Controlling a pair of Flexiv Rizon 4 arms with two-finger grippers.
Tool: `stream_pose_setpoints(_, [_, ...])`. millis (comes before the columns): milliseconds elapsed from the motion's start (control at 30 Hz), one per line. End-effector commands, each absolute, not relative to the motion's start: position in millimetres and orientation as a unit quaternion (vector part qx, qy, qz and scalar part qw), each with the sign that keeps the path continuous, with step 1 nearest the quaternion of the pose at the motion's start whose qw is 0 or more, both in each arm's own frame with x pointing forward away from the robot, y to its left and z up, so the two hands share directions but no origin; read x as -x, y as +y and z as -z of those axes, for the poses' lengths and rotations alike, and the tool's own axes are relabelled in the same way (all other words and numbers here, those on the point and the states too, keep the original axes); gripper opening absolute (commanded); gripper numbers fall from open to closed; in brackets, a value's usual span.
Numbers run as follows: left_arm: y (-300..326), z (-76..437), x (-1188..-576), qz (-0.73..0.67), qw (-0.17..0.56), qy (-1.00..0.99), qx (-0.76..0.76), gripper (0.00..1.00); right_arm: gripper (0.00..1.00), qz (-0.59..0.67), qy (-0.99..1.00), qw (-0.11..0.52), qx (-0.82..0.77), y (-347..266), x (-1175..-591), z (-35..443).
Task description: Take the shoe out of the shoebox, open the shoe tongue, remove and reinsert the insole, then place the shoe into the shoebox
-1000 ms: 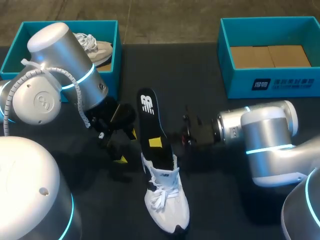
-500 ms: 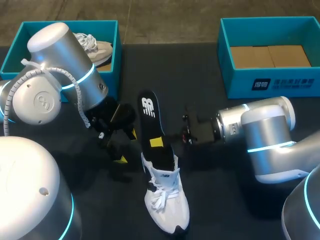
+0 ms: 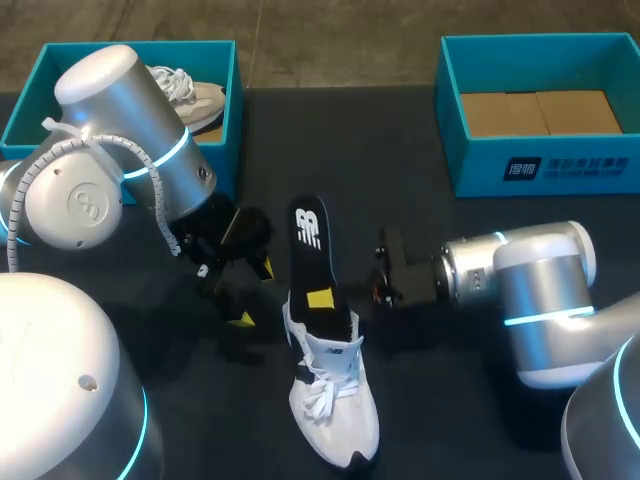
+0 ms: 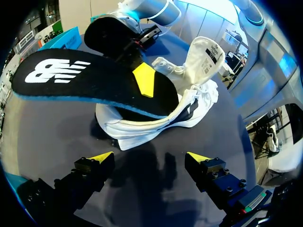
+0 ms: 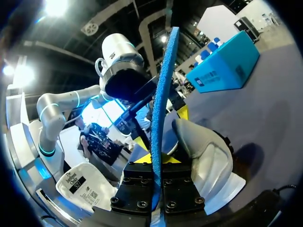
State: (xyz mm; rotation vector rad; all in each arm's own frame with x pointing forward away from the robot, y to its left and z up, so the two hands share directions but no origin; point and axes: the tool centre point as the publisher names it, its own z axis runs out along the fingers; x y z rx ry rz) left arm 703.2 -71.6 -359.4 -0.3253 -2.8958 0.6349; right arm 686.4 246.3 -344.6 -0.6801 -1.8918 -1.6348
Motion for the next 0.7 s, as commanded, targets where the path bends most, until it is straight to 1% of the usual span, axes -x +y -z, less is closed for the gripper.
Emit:
stream_pose_setpoints(33, [-71.6,359.9,-702.7,-0.212,0.079,-0.968,0.109,1.00,0.00,0.609,-0.700,0.270,0.257,247.2,-676.2,350.6])
stream_pose_setpoints(267, [-71.6,359.9,-702.7,-0.212,0.079,-0.968,0.109,1.00,0.00,0.596,-0.700,0.285,0.271,251.3,-667.8,357.5])
stream_pose_setpoints(467, [-71.6,359.9,-702.7,-0.212,0.079,-0.968,0.109,1.00,0.00,0.599,-0.701,0.275,0.272,253.5,-664.8,352.7])
stream_pose_setpoints(567, [-71.6,359.9,-702.7,-0.212,0.079,-0.968,0.109,1.00,0.42,0.602,-0.704,0.266,0.268,254.9,-668.1,346.5])
stream_pose_setpoints(600, [-71.6,359.9,-702.7,-0.212,0.079,-0.968,0.109,1.00,0.49,0.602,-0.704,0.264,0.267,255.6,-669.4,344.6])
stream_pose_setpoints(633, [-71.6,359.9,-702.7,-0.212,0.079,-0.968,0.109,1.00,0.50,0.602,-0.706,0.262,0.265,256.2,-670.6,342.9])
stream_pose_setpoints(700, [-71.6,359.9,-702.7,-0.212,0.079,-0.968,0.109,1.00,0.47,0.603,-0.708,0.260,0.261,257.6,-672.9,340.0])
